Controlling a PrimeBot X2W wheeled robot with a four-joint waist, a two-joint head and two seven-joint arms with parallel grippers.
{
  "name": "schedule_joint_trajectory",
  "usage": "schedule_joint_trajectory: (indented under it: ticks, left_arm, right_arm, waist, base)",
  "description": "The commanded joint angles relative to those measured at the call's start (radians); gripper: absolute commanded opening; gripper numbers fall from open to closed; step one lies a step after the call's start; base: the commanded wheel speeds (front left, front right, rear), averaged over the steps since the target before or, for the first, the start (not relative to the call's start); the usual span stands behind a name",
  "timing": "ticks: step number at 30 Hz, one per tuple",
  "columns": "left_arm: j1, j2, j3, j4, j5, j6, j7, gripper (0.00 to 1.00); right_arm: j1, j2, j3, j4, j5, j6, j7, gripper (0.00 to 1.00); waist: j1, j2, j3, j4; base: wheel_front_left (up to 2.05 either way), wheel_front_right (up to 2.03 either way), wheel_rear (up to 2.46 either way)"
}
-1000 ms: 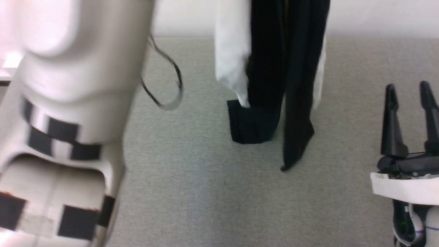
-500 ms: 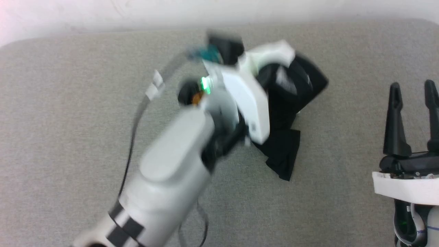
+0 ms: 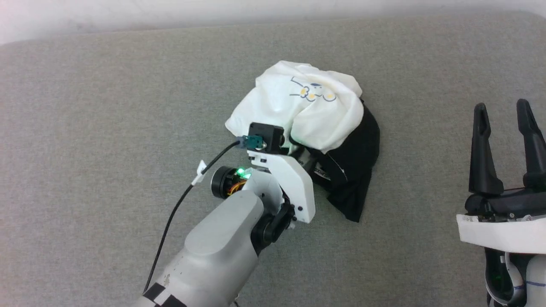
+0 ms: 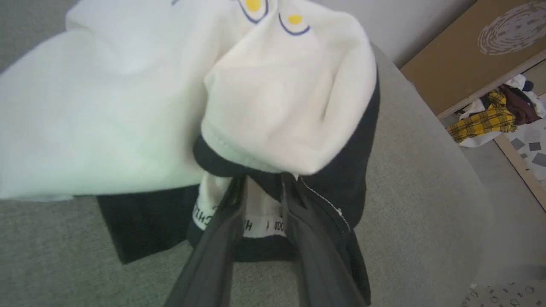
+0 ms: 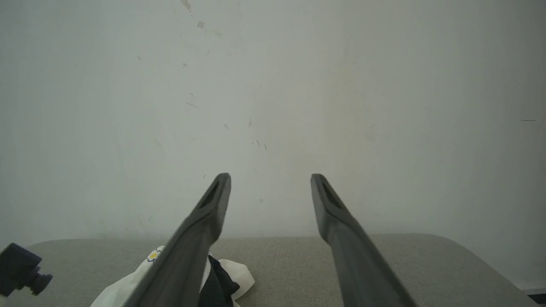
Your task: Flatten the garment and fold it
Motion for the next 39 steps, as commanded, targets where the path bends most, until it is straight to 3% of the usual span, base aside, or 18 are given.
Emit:
schedule_joint_trajectory:
  ticks: [1, 5, 9, 15, 19, 22, 27, 29, 35, 39]
  left_arm:
    - [-0.016, 0.0, 0.005, -0.013, -0.008, -0.009, -0.022, 1.0]
    - [-0.005, 0.011, 0.04, -0.106, -0.024, -0.024, -0.104, 1.0]
    - [0.052, 0.088, 0.1, -0.287, -0.008, 0.011, -0.203, 1.0]
    - [0.23, 0.282, 0.199, -0.592, 0.087, 0.157, -0.319, 1.0]
    - [0.401, 0.372, 0.248, -0.75, 0.165, 0.236, -0.353, 1.0]
    - [0.526, 0.399, 0.265, -0.82, 0.217, 0.273, -0.361, 1.0]
    - [0.672, 0.359, 0.318, -0.889, 0.292, 0.249, -0.363, 1.0]
    - [0.709, 0.317, 0.349, -0.902, 0.307, 0.233, -0.364, 1.0]
    - [0.736, 0.228, 0.398, -0.894, 0.368, 0.149, -0.364, 1.0]
    - [0.722, 0.188, 0.421, -0.878, 0.404, 0.103, -0.364, 1.0]
  right_arm:
    - [0.006, 0.003, -0.002, 0.0, -0.006, -0.002, 0.003, 1.0]
    - [0.021, 0.003, 0.001, 0.0, -0.006, -0.002, 0.011, 1.0]
    - [0.04, 0.003, 0.004, -0.005, -0.006, -0.002, 0.022, 1.0]
    - [0.072, 0.003, 0.003, -0.009, 0.0, -0.002, 0.031, 1.0]
    - [0.101, 0.003, -0.011, -0.01, 0.003, -0.002, 0.036, 1.0]
    - [0.12, 0.003, -0.021, -0.004, 0.006, -0.002, 0.039, 1.0]
    - [0.154, 0.003, -0.018, 0.02, 0.027, -0.002, 0.045, 1.0]
    - [0.165, 0.003, -0.02, 0.035, 0.036, -0.002, 0.044, 1.0]
    - [0.142, 0.001, -0.035, 0.051, 0.045, -0.002, 0.074, 1.0]
    - [0.048, -0.064, -0.02, 0.04, 0.051, -0.002, 0.168, 1.0]
  waist:
    - [-0.0001, -0.0001, -0.021, 0.018]
    - [-0.0001, -0.0001, -0.06, 0.04]
    - [-0.0001, -0.0001, -0.094, 0.053]
    - [-0.0001, -0.0001, -0.113, 0.053]
    - [-0.0001, -0.0001, -0.112, 0.052]
    - [-0.0001, -0.0001, -0.105, 0.053]
    - [-0.0001, -0.0001, -0.093, 0.054]
    - [-0.0001, -0.0001, -0.092, 0.059]
    - [-0.0001, -0.0001, -0.079, 0.084]
    - [-0.0001, -0.0001, -0.053, 0.096]
  base:
    - [0.0, 0.0, 0.0]
    - [0.0, 0.0, 0.0]
    - [0.0, 0.0, 0.0]
    - [0.0, 0.0, 0.0]
    - [0.0, 0.0, 0.0]
    - [0.0, 0.0, 0.0]
    - [0.0, 0.0, 0.0]
    - [0.0, 0.0, 0.0]
    - [0.0, 0.0, 0.0]
    - [0.0, 0.0, 0.0]
